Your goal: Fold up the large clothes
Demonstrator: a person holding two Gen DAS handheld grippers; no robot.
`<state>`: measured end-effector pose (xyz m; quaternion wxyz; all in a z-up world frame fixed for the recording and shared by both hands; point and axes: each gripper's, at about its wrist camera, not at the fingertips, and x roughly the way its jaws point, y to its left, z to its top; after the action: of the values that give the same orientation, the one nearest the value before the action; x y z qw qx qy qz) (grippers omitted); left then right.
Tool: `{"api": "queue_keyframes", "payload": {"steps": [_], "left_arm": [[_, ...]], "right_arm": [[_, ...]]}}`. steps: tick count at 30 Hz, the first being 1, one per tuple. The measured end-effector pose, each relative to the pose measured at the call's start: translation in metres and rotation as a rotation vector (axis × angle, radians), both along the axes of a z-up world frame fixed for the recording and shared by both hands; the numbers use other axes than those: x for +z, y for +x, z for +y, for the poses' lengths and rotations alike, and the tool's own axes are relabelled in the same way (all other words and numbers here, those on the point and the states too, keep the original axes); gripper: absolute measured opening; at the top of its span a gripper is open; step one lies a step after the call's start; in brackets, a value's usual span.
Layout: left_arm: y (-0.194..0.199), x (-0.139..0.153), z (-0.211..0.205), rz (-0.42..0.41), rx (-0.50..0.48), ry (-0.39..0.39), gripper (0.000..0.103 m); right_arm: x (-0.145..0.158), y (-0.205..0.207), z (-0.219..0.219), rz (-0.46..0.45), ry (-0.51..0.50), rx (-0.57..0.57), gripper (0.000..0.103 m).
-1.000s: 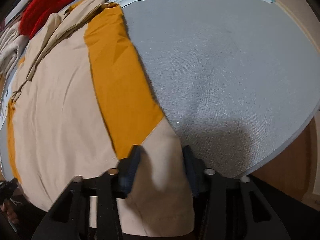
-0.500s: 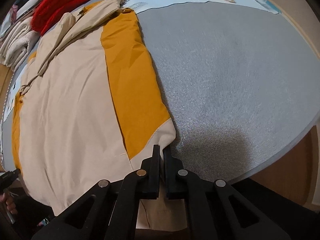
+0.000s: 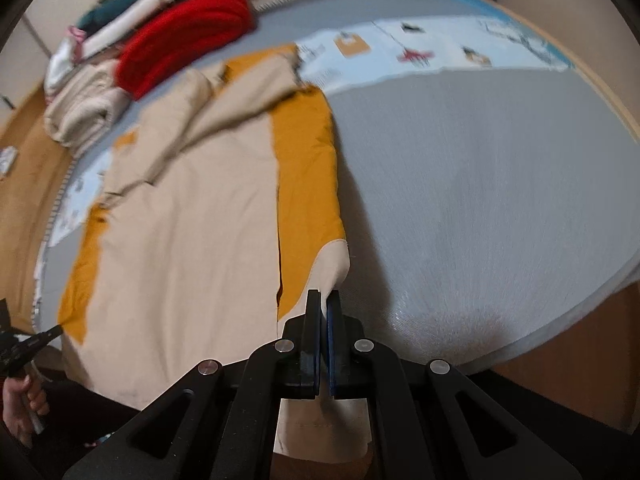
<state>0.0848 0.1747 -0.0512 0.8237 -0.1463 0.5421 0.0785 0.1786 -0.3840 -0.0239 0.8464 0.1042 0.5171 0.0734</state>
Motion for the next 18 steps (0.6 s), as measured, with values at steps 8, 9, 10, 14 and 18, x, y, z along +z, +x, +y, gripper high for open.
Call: {"api": "queue_keyframes", "payload": {"steps": [8,9,10,14,18], "left_arm": [[-0.018,0.052,0.012,-0.064,-0.084,-0.089,0.000],[-0.022,0.059,0.013,-0.069,-0.099,-0.105,0.000],[-0.026,0.066,0.013,-0.072,-0.118,-0.122,0.000],[-0.052,0.091,0.011,-0.086,-0.196,-0.173,0.000],[-0.076,0.107,0.008,-0.100,-0.239,-0.194,0.000]], "right_arm": [[0.064,-0.031,-0.005,-0.069,0.096,0.041,0.002],[0.072,-0.039,-0.008,-0.076,0.106,0.045,0.002],[0.081,-0.048,-0.012,-0.081,0.117,0.046,0.002],[0.111,-0.091,-0.032,-0.116,0.147,0.035,0.002],[0.135,-0.139,-0.057,-0.149,0.165,-0.005,0.002]]}}
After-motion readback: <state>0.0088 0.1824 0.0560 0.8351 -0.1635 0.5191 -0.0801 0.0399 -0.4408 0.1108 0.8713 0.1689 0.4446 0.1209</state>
